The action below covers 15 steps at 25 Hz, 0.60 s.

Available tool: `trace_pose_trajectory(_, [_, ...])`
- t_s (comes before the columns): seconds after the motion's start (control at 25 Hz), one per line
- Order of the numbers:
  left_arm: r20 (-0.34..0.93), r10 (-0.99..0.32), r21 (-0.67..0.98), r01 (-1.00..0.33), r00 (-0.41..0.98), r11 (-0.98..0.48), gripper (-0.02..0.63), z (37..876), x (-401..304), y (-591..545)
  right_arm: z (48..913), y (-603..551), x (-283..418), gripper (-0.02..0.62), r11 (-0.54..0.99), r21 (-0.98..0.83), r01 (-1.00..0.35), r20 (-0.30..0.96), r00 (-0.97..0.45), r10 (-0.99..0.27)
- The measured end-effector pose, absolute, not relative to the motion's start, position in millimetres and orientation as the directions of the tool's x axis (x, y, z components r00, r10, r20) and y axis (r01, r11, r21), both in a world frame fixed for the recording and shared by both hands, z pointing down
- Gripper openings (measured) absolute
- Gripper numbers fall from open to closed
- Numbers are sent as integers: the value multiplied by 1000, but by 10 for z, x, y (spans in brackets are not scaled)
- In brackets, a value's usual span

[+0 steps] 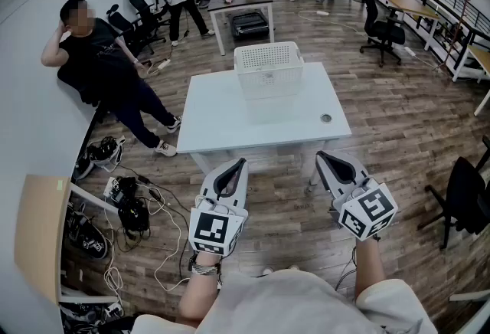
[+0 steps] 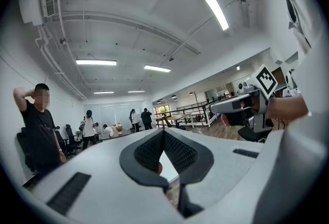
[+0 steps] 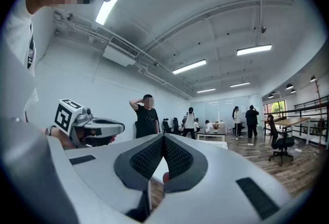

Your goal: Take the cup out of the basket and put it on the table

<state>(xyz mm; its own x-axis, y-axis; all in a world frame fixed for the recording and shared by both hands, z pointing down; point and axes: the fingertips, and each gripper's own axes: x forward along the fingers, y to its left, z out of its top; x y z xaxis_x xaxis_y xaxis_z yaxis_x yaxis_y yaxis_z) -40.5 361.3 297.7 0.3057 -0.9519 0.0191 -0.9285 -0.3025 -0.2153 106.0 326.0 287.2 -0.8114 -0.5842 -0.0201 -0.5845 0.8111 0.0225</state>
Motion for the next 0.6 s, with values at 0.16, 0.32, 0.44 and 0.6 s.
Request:
trace_pose_trajectory(0.16, [22, -953, -217, -929, 303, -300, -2, 2972, -439, 3587, 2875, 3232, 1032, 15, 810, 24, -586, -15, -811, -585])
trace_pose_trajectory(0.32, [29, -952, -215, -929, 303, -302, -2, 3016, -413, 3584, 2845, 3246, 1066, 17, 820, -5, -572, -38, -819, -572])
trace_pose_trajectory(0.44, [29, -953, -215, -929, 301, -300, -2, 3031, -393, 3565, 2828, 3230, 1107, 17, 816, 0, -578, -52, -815, -577])
trace_pose_trajectory(0.6, [39, -956, -219, -931, 292, -293, -2, 3046, -317, 3519, 2852, 3158, 1211, 17, 820, -20, -571, -61, -818, -571])
